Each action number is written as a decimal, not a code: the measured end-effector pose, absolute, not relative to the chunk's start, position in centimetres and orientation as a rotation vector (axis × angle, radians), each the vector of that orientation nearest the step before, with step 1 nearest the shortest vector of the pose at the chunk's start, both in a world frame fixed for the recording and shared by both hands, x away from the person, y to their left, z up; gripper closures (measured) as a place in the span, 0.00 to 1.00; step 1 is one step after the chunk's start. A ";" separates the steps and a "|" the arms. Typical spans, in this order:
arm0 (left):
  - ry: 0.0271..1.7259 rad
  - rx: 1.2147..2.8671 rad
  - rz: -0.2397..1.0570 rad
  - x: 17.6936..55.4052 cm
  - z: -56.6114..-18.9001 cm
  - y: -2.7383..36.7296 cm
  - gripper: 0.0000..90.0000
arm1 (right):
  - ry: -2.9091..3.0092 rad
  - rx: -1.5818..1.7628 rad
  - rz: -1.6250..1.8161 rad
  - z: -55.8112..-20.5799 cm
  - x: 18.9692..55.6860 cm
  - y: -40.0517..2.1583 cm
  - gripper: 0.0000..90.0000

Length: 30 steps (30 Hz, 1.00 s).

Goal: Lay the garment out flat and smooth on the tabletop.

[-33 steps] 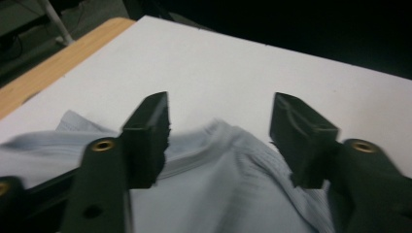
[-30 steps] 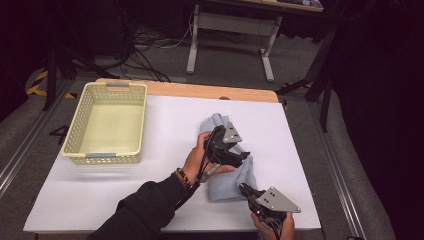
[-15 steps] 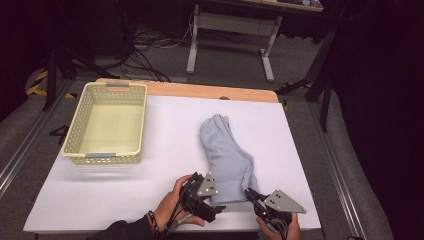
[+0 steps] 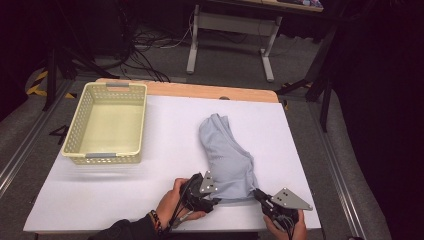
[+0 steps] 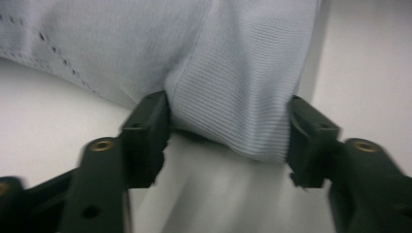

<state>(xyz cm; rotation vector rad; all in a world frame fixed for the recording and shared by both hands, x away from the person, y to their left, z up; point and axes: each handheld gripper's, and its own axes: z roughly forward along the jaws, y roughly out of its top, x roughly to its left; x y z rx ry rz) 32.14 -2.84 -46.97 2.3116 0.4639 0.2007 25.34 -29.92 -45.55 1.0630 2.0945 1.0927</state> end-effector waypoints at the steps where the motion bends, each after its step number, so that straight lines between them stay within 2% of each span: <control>1: 0.473 2.311 0.187 32.4 -46.9 -2.7 0.55 | 2.088 1.072 1.085 -45.5 25.3 -29.9 0.97; 6: 0.463 2.305 0.184 32.7 -46.9 -2.5 0.75 | 2.021 1.127 1.084 -45.3 25.3 -30.5 0.99; 8: 0.443 2.309 0.202 32.7 -46.8 -2.4 0.78 | 2.003 1.118 1.115 -45.0 25.2 -30.6 0.97; 11: 0.437 2.347 0.279 32.9 -46.2 -1.8 0.81 | 1.990 1.076 1.141 -44.6 25.2 -30.4 0.92; 14: 0.466 2.341 0.307 33.4 -45.6 0.0 0.81 | 2.016 1.044 1.162 -44.4 25.7 -29.8 0.81; 16: 0.481 2.345 0.336 33.5 -45.3 1.3 0.81 | 2.039 1.026 1.175 -44.3 26.0 -29.3 0.80; 20: 0.479 2.370 0.392 33.0 -45.1 3.0 0.81 | 2.096 0.889 1.202 -43.6 26.8 -27.2 0.85; 25: 0.470 2.367 0.386 31.7 -45.5 3.8 0.80 | 2.158 0.818 1.261 -43.0 27.7 -25.1 0.90; 27: 0.463 2.363 0.368 31.3 -45.6 3.9 0.80 | 2.197 0.806 1.236 -43.0 28.2 -24.3 0.85; 28: 0.460 2.365 0.372 31.0 -45.8 3.9 0.80 | 2.181 0.816 1.197 -43.2 29.1 -23.6 0.69; 29: 0.458 2.372 0.375 30.8 -45.8 3.9 0.80 | 2.181 0.816 1.197 -43.2 29.1 -23.6 0.69; 30: 0.450 2.372 0.375 30.6 -46.0 3.8 0.79 | 2.167 0.830 1.185 -43.2 29.5 -23.6 0.63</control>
